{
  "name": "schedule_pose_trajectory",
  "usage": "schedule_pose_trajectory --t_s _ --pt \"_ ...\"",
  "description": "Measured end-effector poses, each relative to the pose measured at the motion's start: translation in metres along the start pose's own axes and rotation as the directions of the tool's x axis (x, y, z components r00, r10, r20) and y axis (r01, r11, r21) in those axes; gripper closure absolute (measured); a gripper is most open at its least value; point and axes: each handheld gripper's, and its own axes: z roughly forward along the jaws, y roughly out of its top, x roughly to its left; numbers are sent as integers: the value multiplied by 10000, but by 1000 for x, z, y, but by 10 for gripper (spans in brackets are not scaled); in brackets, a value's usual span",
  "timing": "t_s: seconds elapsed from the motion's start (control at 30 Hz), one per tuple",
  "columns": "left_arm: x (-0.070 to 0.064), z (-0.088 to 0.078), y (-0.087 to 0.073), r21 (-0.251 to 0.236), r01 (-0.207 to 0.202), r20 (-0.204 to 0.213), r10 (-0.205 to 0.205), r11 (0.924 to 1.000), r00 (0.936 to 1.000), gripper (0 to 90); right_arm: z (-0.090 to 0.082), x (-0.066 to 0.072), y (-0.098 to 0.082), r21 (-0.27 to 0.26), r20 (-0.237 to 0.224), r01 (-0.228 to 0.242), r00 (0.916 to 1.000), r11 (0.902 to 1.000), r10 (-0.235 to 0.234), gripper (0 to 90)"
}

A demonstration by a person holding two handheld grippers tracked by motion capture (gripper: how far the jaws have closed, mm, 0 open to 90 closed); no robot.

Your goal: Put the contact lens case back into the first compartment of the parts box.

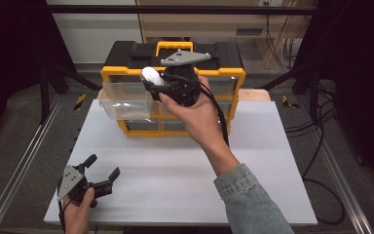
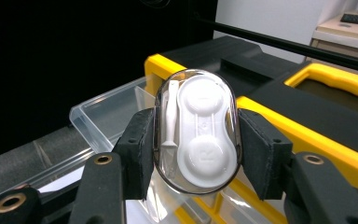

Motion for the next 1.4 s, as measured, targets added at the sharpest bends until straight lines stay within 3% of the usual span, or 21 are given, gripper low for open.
schedule_pose_trajectory --t_s 0.43,0.8,1.4 --pt "0 0 0 -3 33 -44 -33 10000 10000 14 19 3 10 158 30 11 10000 9999 -12 491" --pt "1 0 0 -2 12 -83 -12 10000 10000 14 29 15 19 281 -2 413 9991 9987 -414 491" --pt "2 0 0 -40 -25 -188 25 10000 9998 13 36 16 20 460 93 583 9982 9972 -588 491"
